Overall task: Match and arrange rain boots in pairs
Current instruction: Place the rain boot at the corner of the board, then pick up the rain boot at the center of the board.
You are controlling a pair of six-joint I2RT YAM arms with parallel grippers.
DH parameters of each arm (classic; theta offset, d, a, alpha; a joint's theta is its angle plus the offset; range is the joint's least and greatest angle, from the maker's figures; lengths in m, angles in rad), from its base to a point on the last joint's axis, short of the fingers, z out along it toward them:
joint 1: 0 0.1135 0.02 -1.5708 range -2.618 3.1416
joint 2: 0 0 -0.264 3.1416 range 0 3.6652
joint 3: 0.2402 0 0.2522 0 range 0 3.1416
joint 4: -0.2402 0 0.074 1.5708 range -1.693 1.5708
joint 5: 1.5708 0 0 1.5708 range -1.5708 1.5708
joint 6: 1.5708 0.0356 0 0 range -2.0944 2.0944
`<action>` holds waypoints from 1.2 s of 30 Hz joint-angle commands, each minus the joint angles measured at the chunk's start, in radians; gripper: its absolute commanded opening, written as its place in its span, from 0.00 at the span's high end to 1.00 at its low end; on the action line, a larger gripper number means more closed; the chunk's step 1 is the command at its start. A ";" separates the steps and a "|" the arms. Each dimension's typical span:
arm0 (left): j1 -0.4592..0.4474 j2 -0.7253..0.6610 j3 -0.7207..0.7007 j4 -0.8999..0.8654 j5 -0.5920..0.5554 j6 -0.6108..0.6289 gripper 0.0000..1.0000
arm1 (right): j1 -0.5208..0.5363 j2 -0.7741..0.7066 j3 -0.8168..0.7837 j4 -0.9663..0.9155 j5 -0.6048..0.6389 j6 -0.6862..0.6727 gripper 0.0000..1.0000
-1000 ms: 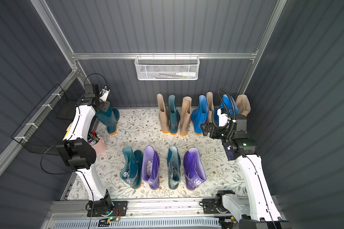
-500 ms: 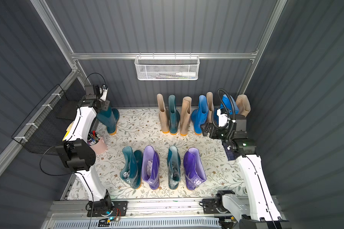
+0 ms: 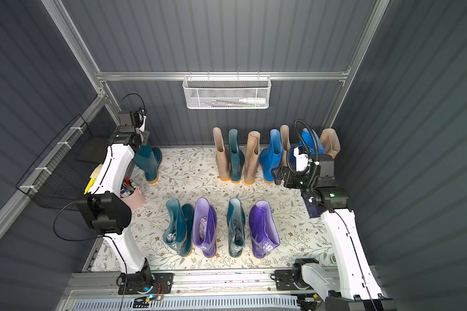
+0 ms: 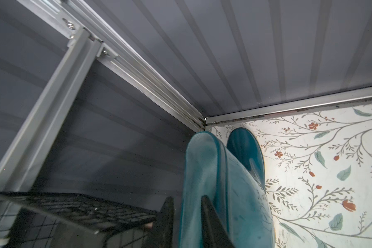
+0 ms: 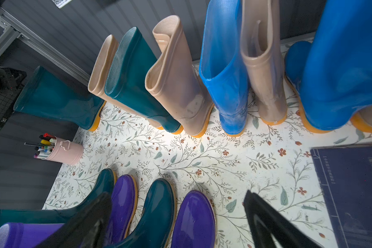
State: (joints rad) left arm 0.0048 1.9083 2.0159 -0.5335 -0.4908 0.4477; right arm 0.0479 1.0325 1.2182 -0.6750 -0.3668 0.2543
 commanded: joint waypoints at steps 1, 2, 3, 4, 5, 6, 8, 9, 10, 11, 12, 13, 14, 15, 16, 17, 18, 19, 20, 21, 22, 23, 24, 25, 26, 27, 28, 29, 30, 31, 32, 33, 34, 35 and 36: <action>-0.006 -0.048 0.047 0.003 -0.040 0.003 0.67 | 0.013 0.001 0.035 -0.019 0.013 0.000 0.01; -0.007 -0.048 0.059 -0.008 -0.039 0.003 0.64 | 0.017 0.003 0.035 -0.019 0.015 0.002 0.01; -0.008 -0.047 0.075 -0.023 -0.036 -0.001 0.62 | 0.020 0.004 0.036 -0.020 0.018 0.004 0.01; -0.009 -0.045 0.092 -0.040 -0.033 -0.004 0.60 | 0.025 0.005 0.040 -0.022 0.023 0.006 0.01; -0.011 -0.046 0.110 -0.058 -0.025 -0.011 0.58 | 0.032 0.006 0.041 -0.024 0.028 0.007 0.01; -0.014 -0.048 0.127 -0.076 -0.015 -0.021 0.56 | 0.037 0.006 0.043 -0.024 0.033 0.007 0.01; -0.025 -0.061 0.148 -0.108 0.019 -0.049 0.51 | 0.046 0.008 0.049 -0.024 0.039 0.008 0.01; -0.036 -0.071 0.156 -0.121 0.032 -0.067 0.48 | 0.053 0.012 0.054 -0.026 0.040 0.008 0.01; -0.050 -0.077 0.165 -0.132 0.043 -0.086 0.46 | 0.058 0.017 0.062 -0.029 0.039 0.008 0.01; -0.064 -0.086 0.173 -0.149 0.063 -0.110 0.44 | 0.064 0.024 0.073 -0.030 0.040 0.007 0.01; -0.084 -0.094 0.181 -0.166 0.083 -0.132 0.43 | 0.072 0.034 0.085 -0.034 0.072 0.007 0.01; -0.102 -0.103 0.184 -0.177 0.096 -0.153 0.42 | 0.081 0.041 0.094 -0.034 0.083 0.005 0.01; -0.122 -0.112 0.184 -0.186 0.116 -0.178 0.41 | 0.093 0.051 0.106 -0.035 0.089 0.005 0.01; -0.139 -0.120 0.182 -0.195 0.138 -0.207 0.40 | 0.104 0.059 0.117 -0.035 0.093 0.003 0.01; -0.155 -0.132 0.178 -0.202 0.168 -0.241 0.39 | 0.116 0.072 0.131 -0.034 0.100 0.002 0.01; -0.167 -0.144 0.169 -0.207 0.205 -0.281 0.38 | 0.130 0.086 0.146 -0.034 0.110 0.002 0.02; -0.178 -0.155 0.155 -0.205 0.239 -0.316 0.38 | 0.144 0.099 0.161 -0.034 0.119 0.000 0.02; -0.190 -0.172 0.131 -0.198 0.270 -0.355 0.38 | 0.159 0.117 0.180 -0.033 0.128 -0.001 0.03; -0.203 -0.189 0.100 -0.182 0.304 -0.391 0.38 | 0.175 0.136 0.201 -0.034 0.136 -0.003 0.03; -0.214 -0.204 0.072 -0.164 0.335 -0.422 0.38 | 0.189 0.156 0.220 -0.034 0.147 -0.003 0.04; -0.227 -0.222 0.038 -0.142 0.363 -0.448 0.37 | 0.205 0.174 0.244 -0.033 0.157 -0.003 0.05; -0.241 -0.236 0.004 -0.118 0.376 -0.473 0.37 | 0.220 0.215 0.272 -0.035 0.165 -0.003 0.06; -0.256 -0.248 -0.023 -0.097 0.387 -0.497 0.37 | 0.234 0.240 0.295 -0.035 0.172 -0.004 0.07; -0.269 -0.262 -0.059 -0.070 0.403 -0.527 0.37 | 0.248 0.268 0.320 -0.038 0.178 -0.004 0.09; -0.284 -0.272 -0.090 -0.047 0.414 -0.554 0.36 | 0.262 0.297 0.347 -0.038 0.181 -0.005 0.11; -0.297 -0.277 -0.109 -0.034 0.424 -0.575 0.36 | 0.271 0.321 0.370 -0.038 0.184 -0.004 0.13; -0.312 -0.278 -0.128 -0.024 0.433 -0.593 0.36 | 0.281 0.352 0.398 -0.040 0.185 -0.002 0.15; -0.328 -0.275 -0.138 -0.023 0.437 -0.607 0.36 | 0.290 0.383 0.427 -0.043 0.187 -0.001 0.18; -0.343 -0.271 -0.143 -0.029 0.436 -0.613 0.37 | 0.297 0.411 0.453 -0.046 0.191 -0.003 0.20; -0.356 -0.266 -0.146 -0.038 0.433 -0.620 0.38 | 0.306 0.444 0.486 -0.054 0.198 -0.005 0.21; -0.367 -0.262 -0.149 -0.048 0.432 -0.623 0.39 | 0.315 0.474 0.518 -0.062 0.202 -0.007 0.22; -0.376 -0.259 -0.152 -0.057 0.426 -0.631 0.39 | 0.321 0.502 0.548 -0.070 0.207 -0.010 0.23; -0.384 -0.260 -0.163 -0.062 0.418 -0.648 0.39 | 0.333 0.532 0.585 -0.078 0.215 -0.014 0.24; -0.391 -0.261 -0.174 -0.062 0.424 -0.662 0.39 | 0.341 0.561 0.618 -0.086 0.227 -0.018 0.24; -0.398 -0.262 -0.188 -0.062 0.434 -0.670 0.40 | 0.347 0.589 0.644 -0.093 0.236 -0.019 0.24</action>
State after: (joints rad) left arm -0.3782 1.6501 1.8477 -0.5987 -0.0818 -0.1562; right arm 0.3756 1.5787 1.7958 -0.7334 -0.1703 0.2466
